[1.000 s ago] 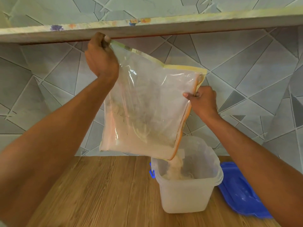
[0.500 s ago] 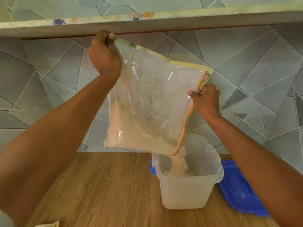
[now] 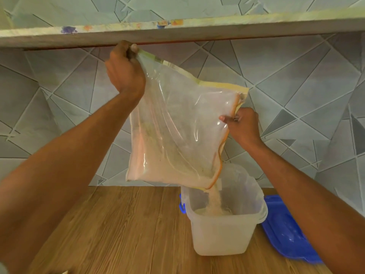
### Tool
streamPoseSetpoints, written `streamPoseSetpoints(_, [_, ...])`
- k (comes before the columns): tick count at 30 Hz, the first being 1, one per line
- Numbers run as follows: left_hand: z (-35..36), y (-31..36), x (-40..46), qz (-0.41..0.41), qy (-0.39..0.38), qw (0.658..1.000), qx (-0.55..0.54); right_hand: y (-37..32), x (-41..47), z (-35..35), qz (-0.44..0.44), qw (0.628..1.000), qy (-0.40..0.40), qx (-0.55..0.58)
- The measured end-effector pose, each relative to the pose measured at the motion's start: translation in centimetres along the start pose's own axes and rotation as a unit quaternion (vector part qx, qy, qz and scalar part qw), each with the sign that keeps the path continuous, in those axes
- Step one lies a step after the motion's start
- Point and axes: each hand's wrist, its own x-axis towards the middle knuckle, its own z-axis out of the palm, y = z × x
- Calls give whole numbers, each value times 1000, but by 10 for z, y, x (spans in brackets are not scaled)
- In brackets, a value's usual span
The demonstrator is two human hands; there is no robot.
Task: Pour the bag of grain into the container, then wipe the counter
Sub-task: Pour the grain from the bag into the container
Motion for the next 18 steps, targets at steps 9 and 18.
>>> streamPoseSetpoints(9, [3, -2, 0, 1, -6, 1000, -2, 8, 4, 1, -3, 1000, -1, 15])
streamPoseSetpoints(18, [4, -10, 2, -29, 0, 999, -20, 2, 2, -7, 16, 998, 9, 58])
